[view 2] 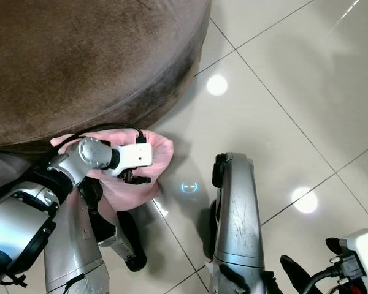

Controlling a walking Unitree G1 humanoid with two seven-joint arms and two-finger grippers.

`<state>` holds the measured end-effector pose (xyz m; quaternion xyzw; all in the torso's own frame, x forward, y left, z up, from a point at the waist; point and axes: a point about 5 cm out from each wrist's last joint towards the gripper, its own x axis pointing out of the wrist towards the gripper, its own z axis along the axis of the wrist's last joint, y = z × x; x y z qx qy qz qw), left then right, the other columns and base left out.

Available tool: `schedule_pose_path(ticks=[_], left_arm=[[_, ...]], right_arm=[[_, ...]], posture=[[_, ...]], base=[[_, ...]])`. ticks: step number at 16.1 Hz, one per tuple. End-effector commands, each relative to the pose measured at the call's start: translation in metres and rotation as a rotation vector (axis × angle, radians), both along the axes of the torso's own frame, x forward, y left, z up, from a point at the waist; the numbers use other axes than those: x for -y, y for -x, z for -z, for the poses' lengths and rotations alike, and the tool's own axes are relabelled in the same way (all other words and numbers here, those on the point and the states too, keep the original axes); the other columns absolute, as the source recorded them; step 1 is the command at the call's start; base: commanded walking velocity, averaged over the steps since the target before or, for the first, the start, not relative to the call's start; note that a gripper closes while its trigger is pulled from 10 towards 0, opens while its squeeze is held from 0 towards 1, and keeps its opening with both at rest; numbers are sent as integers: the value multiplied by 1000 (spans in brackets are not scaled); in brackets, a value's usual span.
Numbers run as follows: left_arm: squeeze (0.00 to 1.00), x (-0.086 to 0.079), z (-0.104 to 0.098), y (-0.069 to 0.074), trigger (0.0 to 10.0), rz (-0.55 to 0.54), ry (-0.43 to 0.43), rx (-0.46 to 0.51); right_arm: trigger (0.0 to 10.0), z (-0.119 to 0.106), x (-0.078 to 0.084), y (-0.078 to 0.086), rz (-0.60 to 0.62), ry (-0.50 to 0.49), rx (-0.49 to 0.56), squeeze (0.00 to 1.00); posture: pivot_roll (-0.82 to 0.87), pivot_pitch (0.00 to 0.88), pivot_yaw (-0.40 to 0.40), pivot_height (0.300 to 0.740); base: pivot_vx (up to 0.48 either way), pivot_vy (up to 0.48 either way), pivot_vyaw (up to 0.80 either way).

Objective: Move the pillow to the sofa from floor

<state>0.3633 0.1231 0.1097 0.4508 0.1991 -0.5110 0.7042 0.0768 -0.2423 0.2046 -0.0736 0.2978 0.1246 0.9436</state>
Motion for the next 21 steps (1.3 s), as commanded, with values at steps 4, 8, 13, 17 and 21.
schedule_pose_path(ticks=[4, 8, 13, 17, 21], left_arm=[[0, -21, 29, 14, 0, -104, -22, -91], [0, -25, 15, 2, 0, -224, 87, -25], [0, -34, -2, -4, 0, -185, 71, 31], [0, -34, 2, -2, 0, -192, 79, 14], [0, -33, 5, -1, 0, -216, 130, -20]], right_arm=[[10000, 2, -5, 5, -2, -28, -25, 0], [10000, 2, -5, 5, -1, -31, -28, 0], [10000, 3, -8, 3, -3, -39, -26, 0], [10000, 4, -10, 1, -6, -46, -23, 0], [10000, 5, -11, 1, -2, -53, -20, 0]], posture=[[-513, 528, 134, 450], [-513, 529, 133, 450], [-495, 535, 144, 450], [-491, 537, 148, 450], [-490, 539, 154, 450]], base=[[0, 0, 0], [0, 0, 0], [0, 0, 0], [0, 0, 0], [0, 0, 0]])
